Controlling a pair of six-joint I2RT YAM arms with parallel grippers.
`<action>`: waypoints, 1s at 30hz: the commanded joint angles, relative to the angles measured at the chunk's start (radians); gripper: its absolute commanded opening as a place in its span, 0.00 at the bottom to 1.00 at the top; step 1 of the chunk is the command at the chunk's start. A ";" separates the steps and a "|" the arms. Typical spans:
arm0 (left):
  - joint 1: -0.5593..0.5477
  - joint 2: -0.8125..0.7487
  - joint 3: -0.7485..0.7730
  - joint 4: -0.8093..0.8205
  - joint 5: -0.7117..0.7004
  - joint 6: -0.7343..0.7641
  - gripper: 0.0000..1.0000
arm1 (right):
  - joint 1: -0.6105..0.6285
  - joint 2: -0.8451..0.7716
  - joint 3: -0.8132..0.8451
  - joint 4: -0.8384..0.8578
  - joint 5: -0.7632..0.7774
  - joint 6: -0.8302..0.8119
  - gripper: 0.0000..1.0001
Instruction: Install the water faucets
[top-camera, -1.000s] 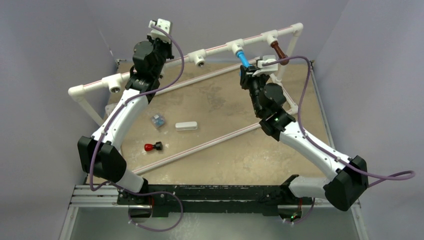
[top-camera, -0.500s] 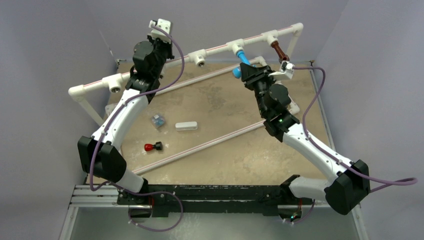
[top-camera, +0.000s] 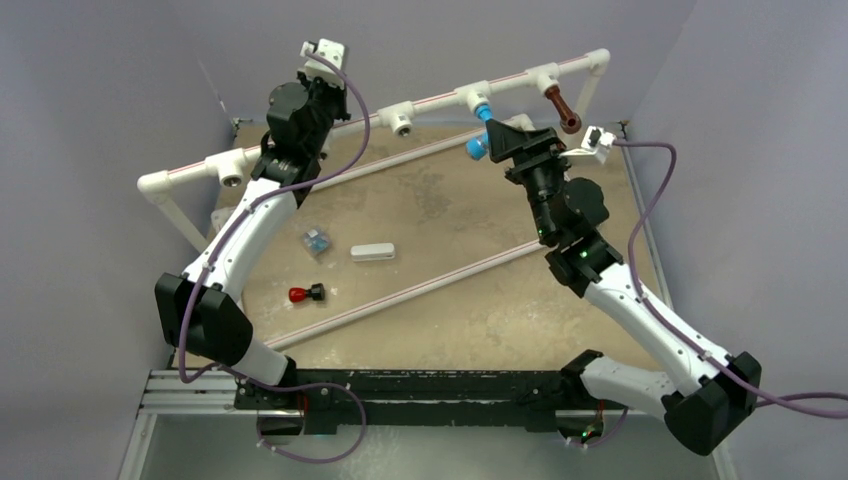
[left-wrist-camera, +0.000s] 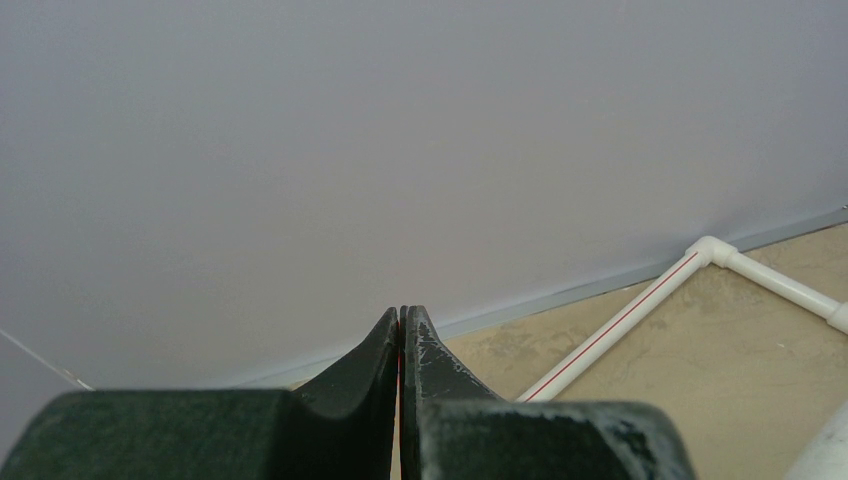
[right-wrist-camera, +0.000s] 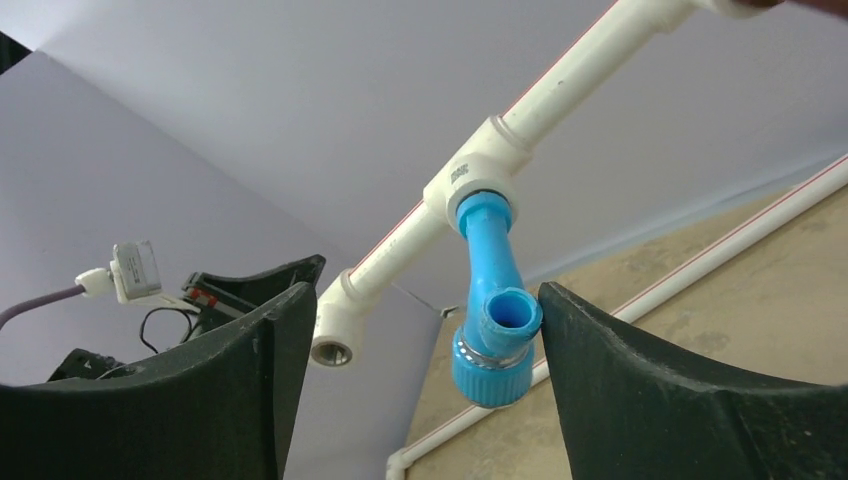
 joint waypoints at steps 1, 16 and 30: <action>-0.019 0.011 -0.038 -0.121 0.043 0.002 0.00 | -0.002 -0.080 0.024 -0.039 0.058 -0.148 0.84; -0.019 0.023 -0.036 -0.123 0.041 0.003 0.00 | -0.002 -0.143 0.134 -0.327 -0.100 -1.091 0.82; -0.018 0.022 -0.035 -0.123 0.036 0.008 0.00 | 0.150 -0.111 0.020 -0.380 0.029 -1.927 0.79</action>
